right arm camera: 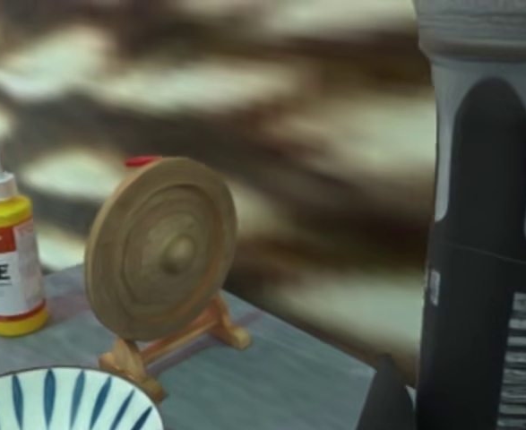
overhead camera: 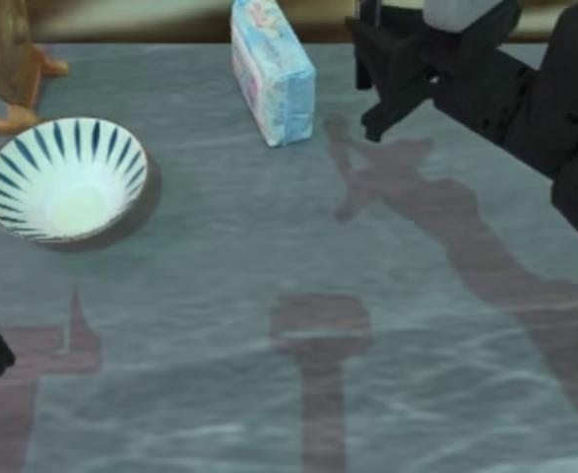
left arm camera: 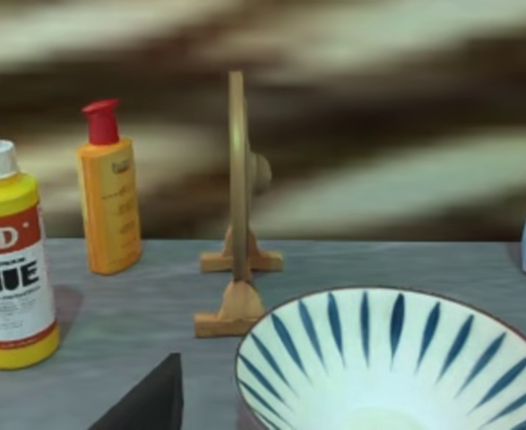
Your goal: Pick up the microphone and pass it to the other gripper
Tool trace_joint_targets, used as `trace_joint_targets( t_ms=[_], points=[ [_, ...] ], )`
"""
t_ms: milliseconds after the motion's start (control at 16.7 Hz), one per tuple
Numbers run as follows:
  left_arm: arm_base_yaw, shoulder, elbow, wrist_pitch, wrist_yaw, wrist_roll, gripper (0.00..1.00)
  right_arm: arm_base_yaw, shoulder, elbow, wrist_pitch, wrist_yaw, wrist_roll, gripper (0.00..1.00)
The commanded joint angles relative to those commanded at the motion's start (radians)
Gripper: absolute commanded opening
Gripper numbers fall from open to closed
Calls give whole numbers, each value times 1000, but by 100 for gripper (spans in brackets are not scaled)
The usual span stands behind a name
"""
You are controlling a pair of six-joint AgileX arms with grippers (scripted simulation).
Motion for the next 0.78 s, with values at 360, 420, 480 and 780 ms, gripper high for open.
trace_joint_targets(
  t_ms=[360, 420, 480, 780],
  points=[
    [0, 0, 0, 0, 0, 0, 100, 173, -163, -94, -21, 163, 19, 0],
    [0, 0, 0, 0, 0, 0, 100, 181, -170, -98, -21, 171, 19, 0],
    [0, 0, 0, 0, 0, 0, 100, 181, -171, -98, -21, 171, 19, 0],
    [0, 0, 0, 0, 0, 0, 100, 180, -170, -97, -21, 170, 20, 0]
  ],
)
